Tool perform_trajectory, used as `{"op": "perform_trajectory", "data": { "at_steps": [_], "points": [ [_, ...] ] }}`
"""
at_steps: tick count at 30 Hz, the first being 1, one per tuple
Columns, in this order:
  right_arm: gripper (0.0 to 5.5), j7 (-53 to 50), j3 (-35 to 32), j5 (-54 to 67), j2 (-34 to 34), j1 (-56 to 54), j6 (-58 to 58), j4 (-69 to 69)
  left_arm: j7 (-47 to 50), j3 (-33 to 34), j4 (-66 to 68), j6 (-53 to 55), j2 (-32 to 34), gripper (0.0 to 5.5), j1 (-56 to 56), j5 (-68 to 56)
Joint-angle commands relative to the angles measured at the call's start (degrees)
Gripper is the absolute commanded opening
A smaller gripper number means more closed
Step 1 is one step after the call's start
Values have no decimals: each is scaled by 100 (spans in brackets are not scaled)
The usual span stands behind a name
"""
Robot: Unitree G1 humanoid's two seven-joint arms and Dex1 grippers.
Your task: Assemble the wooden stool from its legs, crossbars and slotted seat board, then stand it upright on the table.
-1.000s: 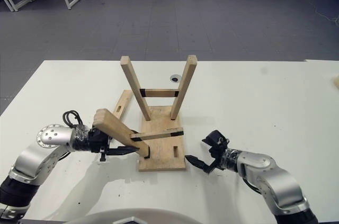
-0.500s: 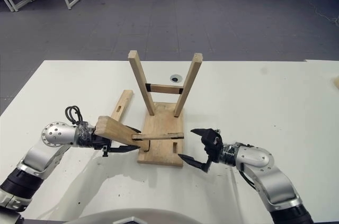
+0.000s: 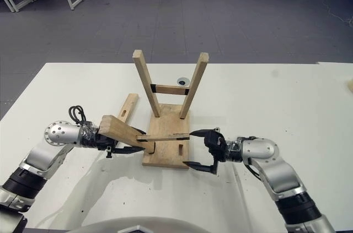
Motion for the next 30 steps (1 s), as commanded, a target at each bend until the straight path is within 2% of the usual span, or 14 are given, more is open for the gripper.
{"op": "perform_trajectory", "data": {
  "at_steps": [1,7,14,15,21,27,30],
  "points": [
    [530,-115,223,-68,277,-276,164,-93,-234,-534,754,806,202,205,417,791],
    [530,-342,619,-538,799,-326,-111,756,-258,-622,756,722,180,205,367,841],
    [530,-369,574,-714,799,-245,-373,1173,-137,-435,248,762,111,205,199,582],
    [530,-377,576,-717,793,-212,-385,1157,-110,-411,183,801,84,242,159,555],
    [530,-446,590,-736,791,-47,-369,1013,-26,-144,-23,966,-75,328,142,678],
    [530,-618,489,-648,773,216,-267,736,119,249,-196,1180,248,425,385,921],
    [530,-817,185,-460,773,344,-114,478,571,716,-495,1594,269,442,719,825]
  ]
}}
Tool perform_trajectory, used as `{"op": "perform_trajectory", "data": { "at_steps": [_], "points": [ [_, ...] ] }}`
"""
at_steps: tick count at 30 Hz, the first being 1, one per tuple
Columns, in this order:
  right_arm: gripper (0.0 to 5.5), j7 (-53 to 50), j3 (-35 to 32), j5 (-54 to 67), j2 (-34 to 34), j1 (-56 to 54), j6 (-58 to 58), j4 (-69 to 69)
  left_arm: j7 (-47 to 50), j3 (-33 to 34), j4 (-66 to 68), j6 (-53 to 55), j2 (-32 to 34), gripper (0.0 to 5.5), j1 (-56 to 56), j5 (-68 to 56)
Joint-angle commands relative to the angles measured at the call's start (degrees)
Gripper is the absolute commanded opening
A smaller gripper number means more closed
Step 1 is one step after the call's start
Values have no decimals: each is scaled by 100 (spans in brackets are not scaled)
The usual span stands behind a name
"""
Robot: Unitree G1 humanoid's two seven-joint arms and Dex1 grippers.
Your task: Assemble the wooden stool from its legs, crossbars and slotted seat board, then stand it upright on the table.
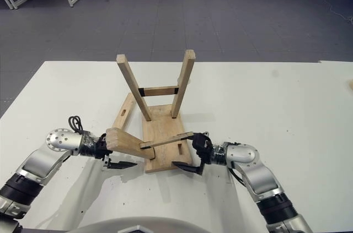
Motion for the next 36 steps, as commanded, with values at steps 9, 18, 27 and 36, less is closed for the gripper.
{"op": "perform_trajectory", "data": {
  "at_steps": [9,18,27,36],
  "points": [
    [530,-1608,-1553,745,436,728,941,-1414,3511,1668,-1250,2197,-1241,442,894,-1],
    [530,-2099,-1906,497,435,1168,919,-1481,4393,1411,-896,3069,-1765,442,1323,509],
    [530,-2264,-1275,-435,2,1482,1319,-1717,4710,1488,-304,2628,-2075,347,1422,680],
    [530,-2457,-78,-707,511,983,2227,-2371,4883,1748,-332,2326,-2369,210,1250,521]
  ]
}}
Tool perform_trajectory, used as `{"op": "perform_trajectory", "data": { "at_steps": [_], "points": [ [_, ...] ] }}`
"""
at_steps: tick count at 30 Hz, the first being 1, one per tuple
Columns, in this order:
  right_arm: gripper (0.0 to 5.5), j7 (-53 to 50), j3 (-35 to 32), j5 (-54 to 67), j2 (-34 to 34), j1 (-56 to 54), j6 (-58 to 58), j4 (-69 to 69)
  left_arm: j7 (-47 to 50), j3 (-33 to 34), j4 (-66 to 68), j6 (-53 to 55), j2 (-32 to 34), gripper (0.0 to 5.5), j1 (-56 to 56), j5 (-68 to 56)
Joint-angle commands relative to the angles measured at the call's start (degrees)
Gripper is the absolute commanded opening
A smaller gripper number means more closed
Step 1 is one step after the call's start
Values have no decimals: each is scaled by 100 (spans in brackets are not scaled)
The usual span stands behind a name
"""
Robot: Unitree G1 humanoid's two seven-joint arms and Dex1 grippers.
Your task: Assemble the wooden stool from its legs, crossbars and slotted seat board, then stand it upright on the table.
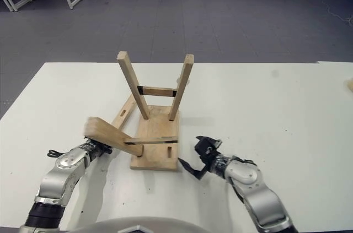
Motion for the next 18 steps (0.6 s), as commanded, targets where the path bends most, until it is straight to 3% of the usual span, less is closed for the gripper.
{"op": "perform_trajectory", "data": {
  "at_steps": [1,5,9,11,13,18],
  "points": [
    [530,-156,-143,7,58,-136,224,-32,47,229,55,95,-98,210,-17,-88],
    [530,-73,-777,363,-26,-221,424,20,221,944,61,-166,-269,209,-128,-410],
    [530,69,-2310,2516,361,-1200,1800,-136,-522,2302,-322,-332,-291,209,-749,-2325],
    [530,-38,-3023,4290,562,-1861,2555,-10,-1257,2849,-537,482,10,209,-1081,-4071],
    [530,-194,-3333,5642,640,-2244,3010,219,-1914,3132,-379,1394,515,209,-1343,-5402],
    [530,-935,-3163,7589,741,-3126,3366,1001,-3631,2996,618,3250,1872,209,-1984,-6776]
  ]
}}
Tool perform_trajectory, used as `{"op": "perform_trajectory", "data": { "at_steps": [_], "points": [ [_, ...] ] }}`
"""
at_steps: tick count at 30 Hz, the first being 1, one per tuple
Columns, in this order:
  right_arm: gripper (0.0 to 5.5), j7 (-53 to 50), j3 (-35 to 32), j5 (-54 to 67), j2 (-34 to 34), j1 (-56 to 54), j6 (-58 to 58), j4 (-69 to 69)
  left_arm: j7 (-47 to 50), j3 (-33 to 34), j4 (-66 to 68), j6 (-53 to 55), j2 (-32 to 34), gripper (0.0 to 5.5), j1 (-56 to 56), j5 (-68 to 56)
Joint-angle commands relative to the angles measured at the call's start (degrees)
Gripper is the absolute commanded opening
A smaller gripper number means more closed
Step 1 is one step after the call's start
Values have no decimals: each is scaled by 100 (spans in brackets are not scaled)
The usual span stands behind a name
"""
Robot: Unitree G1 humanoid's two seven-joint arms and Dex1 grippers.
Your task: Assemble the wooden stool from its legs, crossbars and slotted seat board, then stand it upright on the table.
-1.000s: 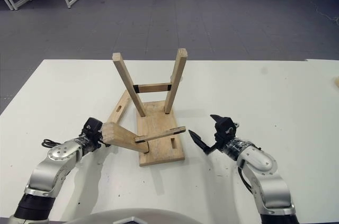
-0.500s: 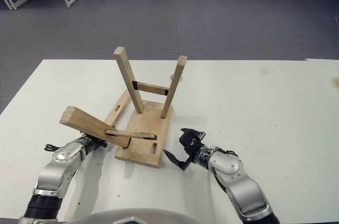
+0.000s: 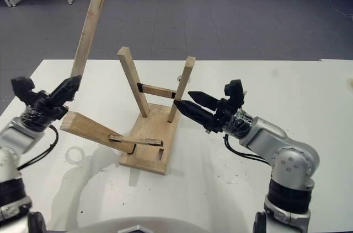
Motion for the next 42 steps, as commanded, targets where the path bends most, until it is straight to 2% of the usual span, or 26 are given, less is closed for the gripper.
{"op": "perform_trajectory", "data": {
  "at_steps": [1,8,20,25,29,35,40,41,42],
  "points": [
    [530,-604,297,1048,152,-820,191,549,-1094,-313,587,987,786,209,-608,-457],
    [530,-788,947,902,607,-1853,-79,1362,-2032,-1511,1437,939,521,209,-1815,414],
    [530,-690,1203,402,1347,-2383,-663,1928,-2485,-2189,1411,764,155,209,-2074,1140],
    [437,-732,1170,468,1538,-2399,-647,1964,-2488,-2233,1284,783,18,209,-1984,1197],
    [367,-710,1140,455,1501,-2350,-578,1962,-2552,-2258,1294,802,45,209,-1998,1245],
    [232,-668,1112,418,1312,-2159,-486,1811,-2745,-2264,1397,772,175,209,-2068,1383],
    [217,-609,1106,345,1251,-2147,-525,1778,-2842,-2240,1468,847,209,209,-2138,1436],
    [216,-592,1116,317,1250,-2140,-542,1756,-2792,-2184,1533,946,169,245,-2197,1370],
    [211,-578,1122,288,1251,-2134,-558,1738,-2771,-2128,1564,1027,139,259,-2237,1298]
  ]
}}
